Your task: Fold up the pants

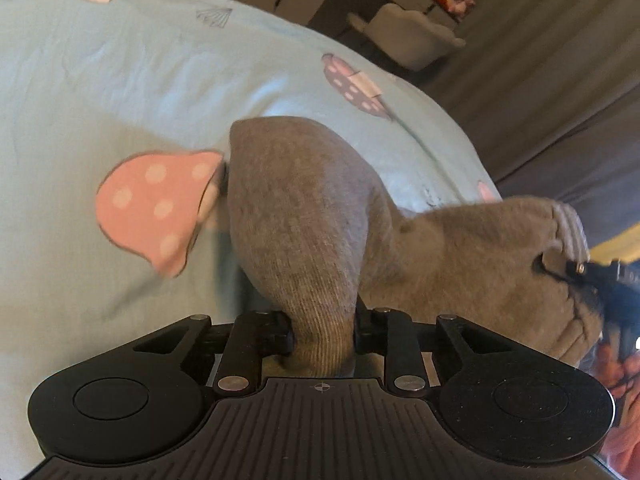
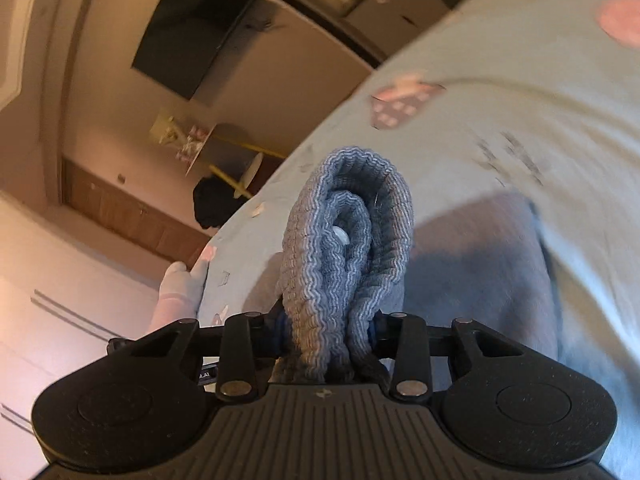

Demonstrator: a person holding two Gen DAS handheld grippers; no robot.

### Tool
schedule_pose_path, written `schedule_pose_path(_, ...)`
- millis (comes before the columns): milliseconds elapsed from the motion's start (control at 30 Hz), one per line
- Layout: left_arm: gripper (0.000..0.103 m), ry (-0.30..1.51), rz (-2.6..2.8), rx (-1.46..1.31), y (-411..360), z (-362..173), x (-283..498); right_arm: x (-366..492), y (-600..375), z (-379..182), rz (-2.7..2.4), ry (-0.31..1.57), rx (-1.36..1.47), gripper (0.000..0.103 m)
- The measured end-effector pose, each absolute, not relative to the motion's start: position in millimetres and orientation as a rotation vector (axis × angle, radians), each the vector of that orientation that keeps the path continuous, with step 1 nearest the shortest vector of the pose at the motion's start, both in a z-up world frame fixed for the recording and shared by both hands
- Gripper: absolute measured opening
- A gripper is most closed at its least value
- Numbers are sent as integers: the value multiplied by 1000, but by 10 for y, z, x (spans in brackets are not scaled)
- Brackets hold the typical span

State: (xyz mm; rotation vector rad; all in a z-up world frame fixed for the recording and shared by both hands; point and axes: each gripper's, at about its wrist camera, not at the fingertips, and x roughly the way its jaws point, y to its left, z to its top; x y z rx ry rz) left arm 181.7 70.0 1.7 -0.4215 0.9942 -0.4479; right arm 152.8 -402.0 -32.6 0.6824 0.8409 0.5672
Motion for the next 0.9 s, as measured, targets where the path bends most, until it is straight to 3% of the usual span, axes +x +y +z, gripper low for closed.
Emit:
schedule_pose_path(100,27,1020,-451,-425,758,-64,1787,1546,-4040,-341,510,906,655,38)
schedule_pose_path(167,30,1037,-438,-417,781,-166,1758,1482,-4067,-459,447,964,552,56)
schedule_pose_path(233,42,1030,-438,-398,807,-233,1711,1422,-4159,-601,361,1020,473,70)
schedule_pose_path(467,59,1068,-448,-425,795,-366,1754,1222,-4632,-1040,360,1060,679,84)
schedule_pose_path(600,55,1082,-435,-426,754,-383,1819,1382,-4569,-1144,413,1090,708,86)
schedule_pose_path(733,39,1095,-448,-433,736,-339,1837,1534,-4413,-1145,433,1092,677,72)
schedule_pose_path(900,34,1103,-449,-442,741,-355,1856,1630,-4331,-1192,412,1073,701,66)
